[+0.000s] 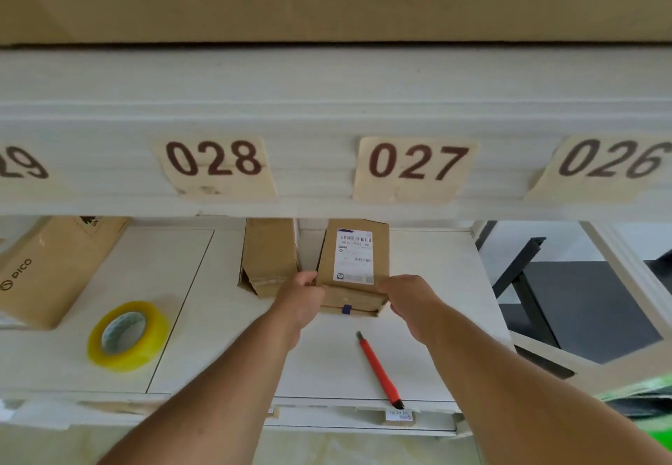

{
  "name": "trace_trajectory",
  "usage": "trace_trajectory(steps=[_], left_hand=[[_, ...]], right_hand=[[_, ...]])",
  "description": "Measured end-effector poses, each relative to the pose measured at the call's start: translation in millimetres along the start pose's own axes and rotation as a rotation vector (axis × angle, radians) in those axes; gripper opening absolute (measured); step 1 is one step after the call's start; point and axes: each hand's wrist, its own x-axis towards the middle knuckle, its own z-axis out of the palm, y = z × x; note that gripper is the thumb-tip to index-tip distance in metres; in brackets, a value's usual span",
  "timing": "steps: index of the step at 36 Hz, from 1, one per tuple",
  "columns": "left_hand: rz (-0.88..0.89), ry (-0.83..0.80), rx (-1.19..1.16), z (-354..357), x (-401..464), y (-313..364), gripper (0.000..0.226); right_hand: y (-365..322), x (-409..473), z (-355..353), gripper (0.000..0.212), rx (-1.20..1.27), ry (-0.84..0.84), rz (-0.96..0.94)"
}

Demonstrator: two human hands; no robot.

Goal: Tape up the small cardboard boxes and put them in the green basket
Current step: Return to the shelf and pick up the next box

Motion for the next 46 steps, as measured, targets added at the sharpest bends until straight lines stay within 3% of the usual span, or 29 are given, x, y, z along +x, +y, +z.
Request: trace_trajectory(steps=[5, 8, 10, 16, 21, 25, 28, 30, 33, 35, 38, 42, 46], left_hand=[[0.043, -0.023, -0.075, -1, -14, 2, 0.047], [0.049, -0.058, -0.054, -7, -29, -2, 0.031], [0.049, -0.069, -0.056, -12, -44, -9, 0.032], [0.036, -0.041, -0.107, -26, -106, -36, 0.035], [-0.047, -0.046, -0.128, -44, -139, -70, 0.025], [-0.098, -0.045, -0.060, -55, -137, -96, 0.029], [-0.148, -0.049, 0.024, -56, -130, -112, 0.029], [-0.153, -0.017, 0.075, -52, -132, -114, 0.026], [-0.144, 0.140, 0.158, -48, -133, -109, 0.025], [-0.140, 0.220, 0.188, -48, -128, -106, 0.039], [-0.189, 0.131, 0.140, -47, -120, -99, 0.052], [-0.219, -0.092, -0.016, -38, -114, -94, 0.035], [-0.115, -0.026, 0.048, -37, -112, -86, 0.034]], right_hand=[[8, -23, -3, 0.019, 0.041, -0.008, -0.065], [12, -44, -8, 0.015, 0.090, -0.009, -0.088], [14, -63, -7, 0.013, 0.097, -0.020, -0.097], [32, -123, 11, 0.020, -0.126, 0.040, -0.092], [43, -158, 33, 0.023, -0.139, -0.034, -0.099], [55, -159, 51, 0.038, -0.172, -0.107, -0.100], [67, -156, 57, 0.018, -0.199, -0.104, -0.051], [75, -153, 58, 0.020, -0.245, -0.115, -0.032], [78, -153, 57, 0.013, -0.290, -0.105, -0.043], [79, -149, 56, 0.009, -0.274, -0.099, -0.073], [76, -143, 56, 0.035, -0.242, -0.116, -0.095], [71, -142, 58, 0.037, -0.251, -0.205, -0.077], [70, -141, 61, 0.019, -0.201, -0.123, -0.043]])
